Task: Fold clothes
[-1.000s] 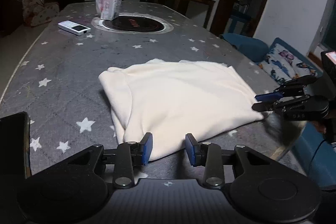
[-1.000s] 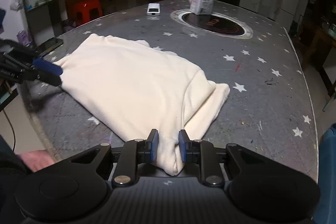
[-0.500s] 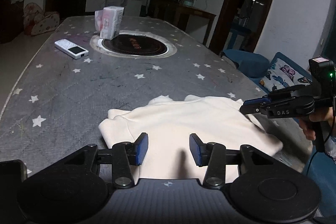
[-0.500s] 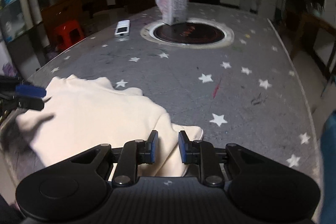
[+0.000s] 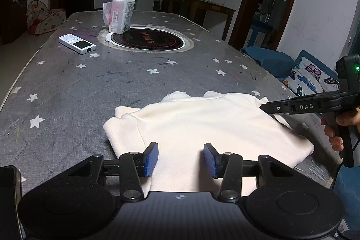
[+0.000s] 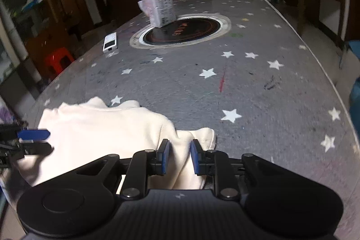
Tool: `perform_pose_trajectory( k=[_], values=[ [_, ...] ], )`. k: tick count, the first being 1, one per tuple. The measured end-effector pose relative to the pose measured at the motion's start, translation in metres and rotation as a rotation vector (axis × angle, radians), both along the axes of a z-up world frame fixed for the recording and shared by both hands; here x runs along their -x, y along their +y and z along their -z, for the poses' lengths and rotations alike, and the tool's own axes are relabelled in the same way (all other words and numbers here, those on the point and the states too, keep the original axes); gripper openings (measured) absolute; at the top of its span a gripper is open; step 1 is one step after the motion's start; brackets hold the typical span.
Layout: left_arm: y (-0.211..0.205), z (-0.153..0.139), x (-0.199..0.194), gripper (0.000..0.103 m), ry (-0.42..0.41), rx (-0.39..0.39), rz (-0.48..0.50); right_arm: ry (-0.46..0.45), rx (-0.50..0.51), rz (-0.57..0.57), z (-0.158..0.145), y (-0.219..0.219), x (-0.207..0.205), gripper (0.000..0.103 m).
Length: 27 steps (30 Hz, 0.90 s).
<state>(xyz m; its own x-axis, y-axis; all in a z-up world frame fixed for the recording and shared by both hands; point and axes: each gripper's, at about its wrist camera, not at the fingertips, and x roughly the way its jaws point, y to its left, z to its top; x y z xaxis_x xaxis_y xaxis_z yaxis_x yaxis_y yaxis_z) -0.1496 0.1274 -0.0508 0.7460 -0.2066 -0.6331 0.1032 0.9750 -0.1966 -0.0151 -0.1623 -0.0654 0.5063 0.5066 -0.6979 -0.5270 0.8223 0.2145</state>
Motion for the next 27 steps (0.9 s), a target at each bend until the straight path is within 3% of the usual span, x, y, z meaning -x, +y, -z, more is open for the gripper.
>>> perform_pose_trajectory(
  k=[4, 6, 13, 18, 27],
  values=[
    [-0.002, 0.001, 0.000, 0.052, -0.002, -0.007, 0.003, 0.003, -0.021, 0.038, 0.003, -0.002, 0.001, 0.018],
    [-0.004, 0.001, 0.000, 0.053, -0.003, -0.020, 0.006, -0.021, -0.009, 0.033, 0.003, 0.001, 0.005, 0.009],
    [-0.007, 0.002, 0.001, 0.053, -0.005, -0.050, 0.015, -0.222, 0.146, 0.012, -0.010, 0.019, 0.028, 0.005],
    [-0.007, 0.002, 0.001, 0.053, -0.002, -0.048, 0.015, -0.192, 0.173, 0.013, 0.003, 0.019, 0.023, 0.005],
    [-0.005, -0.014, -0.018, 0.051, -0.024, -0.005, 0.001, -0.199, 0.097, -0.057, -0.028, 0.026, 0.020, 0.006]
  ],
)
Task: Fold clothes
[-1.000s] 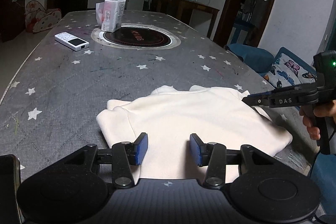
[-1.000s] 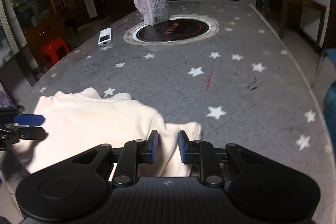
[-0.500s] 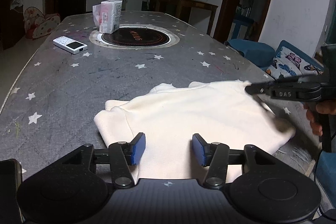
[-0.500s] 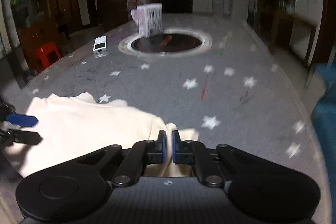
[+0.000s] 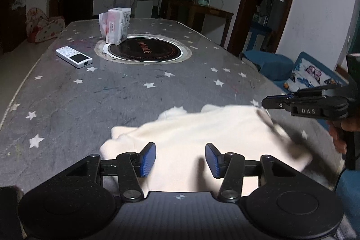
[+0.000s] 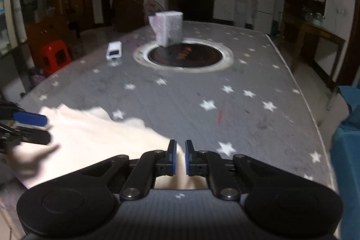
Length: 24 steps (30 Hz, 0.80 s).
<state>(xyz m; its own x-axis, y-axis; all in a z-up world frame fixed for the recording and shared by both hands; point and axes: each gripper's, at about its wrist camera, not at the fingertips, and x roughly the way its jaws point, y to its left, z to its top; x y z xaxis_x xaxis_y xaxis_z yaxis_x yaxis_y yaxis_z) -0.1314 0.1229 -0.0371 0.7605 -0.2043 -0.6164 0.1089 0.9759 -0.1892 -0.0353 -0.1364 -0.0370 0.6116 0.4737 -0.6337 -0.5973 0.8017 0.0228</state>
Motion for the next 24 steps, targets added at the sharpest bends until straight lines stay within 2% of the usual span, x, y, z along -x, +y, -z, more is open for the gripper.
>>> perform_pose_trajectory(
  k=[3, 10, 16, 20, 22, 24],
  values=[
    [0.000, 0.002, -0.015, 0.051, 0.007, 0.026, -0.007, 0.019, -0.016, -0.035, 0.003, 0.011, -0.005, 0.007],
    [-0.001, 0.011, -0.046, 0.044, 0.029, 0.052, -0.007, 0.069, 0.018, -0.043, 0.023, 0.027, -0.010, 0.009],
    [0.006, 0.019, -0.055, 0.042, 0.045, 0.093, -0.022, 0.066, 0.013, -0.047, 0.021, 0.025, -0.009, 0.011],
    [0.010, 0.013, -0.050, 0.043, 0.034, 0.093, -0.041, 0.074, 0.023, -0.046, 0.023, 0.026, -0.010, 0.012],
    [0.013, 0.008, -0.044, 0.045, 0.022, 0.085, -0.057, 0.061, 0.027, -0.054, 0.018, 0.027, -0.006, 0.016],
    [0.017, 0.002, -0.037, 0.052, 0.011, 0.079, -0.079, 0.050, 0.038, -0.086, 0.014, 0.028, 0.001, 0.020]
  ],
)
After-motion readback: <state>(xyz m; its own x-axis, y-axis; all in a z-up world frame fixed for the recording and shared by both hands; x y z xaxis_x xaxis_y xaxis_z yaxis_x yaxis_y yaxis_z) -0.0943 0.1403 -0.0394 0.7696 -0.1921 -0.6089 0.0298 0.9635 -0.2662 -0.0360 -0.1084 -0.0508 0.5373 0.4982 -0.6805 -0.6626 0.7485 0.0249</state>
